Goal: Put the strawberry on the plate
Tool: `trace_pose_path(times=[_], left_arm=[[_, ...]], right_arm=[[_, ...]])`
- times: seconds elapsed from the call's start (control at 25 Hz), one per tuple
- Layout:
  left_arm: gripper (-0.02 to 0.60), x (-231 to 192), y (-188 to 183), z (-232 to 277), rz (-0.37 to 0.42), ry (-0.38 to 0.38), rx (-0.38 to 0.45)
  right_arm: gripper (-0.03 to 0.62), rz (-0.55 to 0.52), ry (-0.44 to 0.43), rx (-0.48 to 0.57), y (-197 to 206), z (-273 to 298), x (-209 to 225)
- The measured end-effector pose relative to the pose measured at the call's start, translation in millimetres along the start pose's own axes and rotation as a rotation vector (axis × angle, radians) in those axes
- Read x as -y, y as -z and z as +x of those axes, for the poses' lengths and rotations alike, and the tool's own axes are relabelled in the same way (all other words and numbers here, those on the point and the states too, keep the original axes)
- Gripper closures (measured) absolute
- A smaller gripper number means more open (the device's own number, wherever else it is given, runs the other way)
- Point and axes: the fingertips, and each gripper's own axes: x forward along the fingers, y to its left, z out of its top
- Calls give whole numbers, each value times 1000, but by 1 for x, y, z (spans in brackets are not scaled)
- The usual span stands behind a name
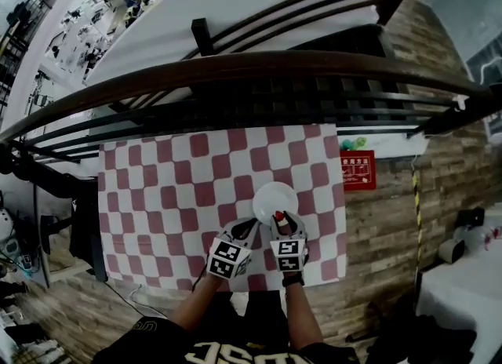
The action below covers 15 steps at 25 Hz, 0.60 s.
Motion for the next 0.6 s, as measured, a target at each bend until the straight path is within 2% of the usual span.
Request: trace_pose_path(times=[0.24,0.36,0.44,0.6], left_arm=[[572,4,2,-5,1,21,-8],[572,9,-3,-11,14,19,-4],[572,13,-11,-16,29,24,6],[572,16,-36,-32,51,22,59]], right_arm=[[447,45,11,-67,22,14,3],[445,89,-17,-87,30,16,-1],[428,114,-33,-69,23,10,-3],[410,100,-9,15,-14,-17,-2]])
